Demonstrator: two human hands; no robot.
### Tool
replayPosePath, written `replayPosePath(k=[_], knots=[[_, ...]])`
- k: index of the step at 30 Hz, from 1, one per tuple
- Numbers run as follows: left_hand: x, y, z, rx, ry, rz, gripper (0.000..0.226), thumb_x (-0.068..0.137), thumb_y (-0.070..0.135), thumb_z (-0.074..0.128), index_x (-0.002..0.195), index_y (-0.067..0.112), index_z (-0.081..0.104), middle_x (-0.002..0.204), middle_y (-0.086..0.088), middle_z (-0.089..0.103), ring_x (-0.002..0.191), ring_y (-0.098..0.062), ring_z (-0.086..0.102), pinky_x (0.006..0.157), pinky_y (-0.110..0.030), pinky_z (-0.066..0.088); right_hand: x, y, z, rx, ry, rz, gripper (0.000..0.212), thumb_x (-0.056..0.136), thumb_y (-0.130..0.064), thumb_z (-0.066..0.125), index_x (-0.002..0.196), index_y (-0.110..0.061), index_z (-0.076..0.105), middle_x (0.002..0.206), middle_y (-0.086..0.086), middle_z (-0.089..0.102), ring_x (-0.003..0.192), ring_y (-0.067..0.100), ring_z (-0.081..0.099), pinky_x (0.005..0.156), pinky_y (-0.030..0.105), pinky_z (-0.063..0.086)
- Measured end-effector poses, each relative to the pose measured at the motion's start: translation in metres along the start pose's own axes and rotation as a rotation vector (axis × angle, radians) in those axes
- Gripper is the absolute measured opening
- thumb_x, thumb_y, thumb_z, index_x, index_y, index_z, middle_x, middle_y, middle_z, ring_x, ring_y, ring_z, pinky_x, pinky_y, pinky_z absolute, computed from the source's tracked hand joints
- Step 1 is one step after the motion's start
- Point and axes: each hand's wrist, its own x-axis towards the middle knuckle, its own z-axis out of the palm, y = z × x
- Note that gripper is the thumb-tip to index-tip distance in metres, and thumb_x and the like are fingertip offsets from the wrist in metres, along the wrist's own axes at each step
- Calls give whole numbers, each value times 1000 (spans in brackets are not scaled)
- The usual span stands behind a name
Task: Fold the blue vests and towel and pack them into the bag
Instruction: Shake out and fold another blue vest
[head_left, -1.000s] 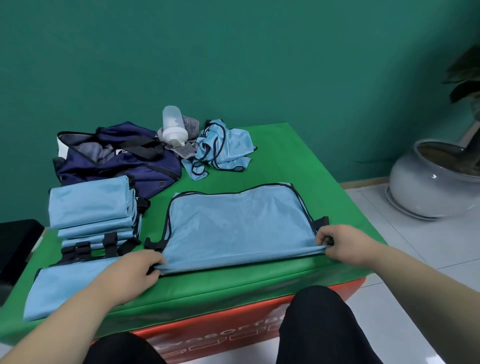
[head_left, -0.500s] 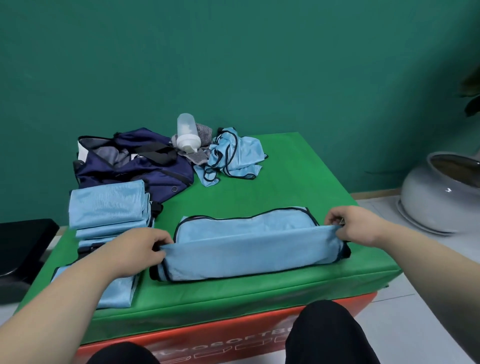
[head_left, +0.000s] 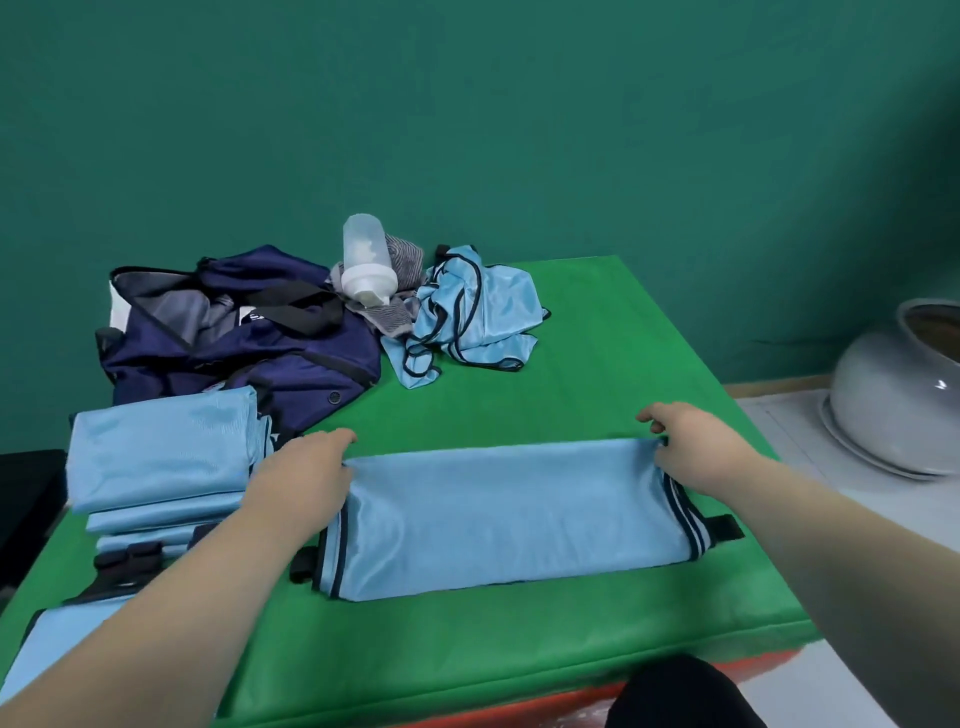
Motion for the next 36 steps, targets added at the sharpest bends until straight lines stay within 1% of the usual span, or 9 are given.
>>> replayPosePath(k=[2, 4, 8, 10, 13, 17, 26, 32, 36], knots=[[-6, 10, 4, 142, 116, 92, 49, 89, 37, 63, 136, 23, 55, 135, -4, 56, 127, -28, 49, 103, -45, 43, 0, -5, 7, -174, 54, -42, 52, 90, -20, 55, 142, -24, 49, 137, 1, 52, 122, 24, 53, 108, 43, 38], [-18, 26, 12, 133, 203, 225, 46, 84, 38, 70, 126, 19, 64, 136, -10, 58, 131, -33, 49, 109, -53, 39, -10, -14, 21, -240, 168, -219, 46, 91, -27, 52, 136, -22, 55, 134, 1, 54, 128, 25, 48, 112, 46, 30], [-43, 54, 53, 118, 54, 444, 52, 92, 47, 40, 127, 20, 66, 142, -8, 56, 137, -26, 47, 113, -41, 24, -40, -32, 63, -309, 69, -431, 60, 91, -46, 28, 139, -19, 52, 147, 5, 47, 142, 33, 35, 119, 48, 22], [-48, 57, 65, 110, -63, 423, 63, 95, 52, 27, 144, 22, 50, 159, -6, 32, 148, -21, 21, 117, -36, 10, -46, -30, 77, -321, 4, -356, 67, 97, -55, 21, 153, -19, 32, 164, 3, 21, 153, 28, 10, 122, 42, -1], [-47, 42, 81, 52, -103, 385, 79, 92, 69, -3, 158, 26, 2, 163, 5, -16, 150, -16, -18, 119, -34, -14, -44, -17, 79, -340, 23, -324, 71, 101, -60, 18, 160, -21, 10, 168, 1, -3, 153, 22, -11, 121, 38, -12], [-47, 18, 87, 101, -28, 332, 77, 95, 70, -1, 156, 24, 13, 164, 1, 2, 151, -18, -1, 118, -34, -9, -39, 9, 74, -384, 3, -327, 75, 98, -66, 12, 160, -25, 0, 167, 1, -11, 152, 20, -18, 123, 38, -10], [-49, 7, 85, 58, -8, 297, 76, 96, 68, 2, 156, 23, 14, 163, 1, 2, 152, -18, -2, 117, -30, -13, -37, 20, 66, -426, -72, -303, 78, 95, -71, 5, 158, -28, -12, 164, -3, -22, 148, 15, -27, 123, 47, -11], [-84, 6, 70, -2, 64, 222, 63, 102, 54, 19, 139, 19, 56, 152, -8, 44, 144, -27, 36, 118, -43, 13, -41, -10, 49, -444, -6, -304, 87, 85, -79, -4, 159, -32, -2, 167, 3, -13, 152, 26, -19, 121, 58, -8], [-120, 10, 72, -111, 237, 177, 54, 98, 52, 31, 124, 20, 66, 134, -10, 56, 122, -32, 50, 101, -47, 41, -40, -80, 56, -307, -55, -525, 68, 98, -64, 27, 158, -35, 15, 167, 4, 0, 154, 24, -8, 124, 48, -2]])
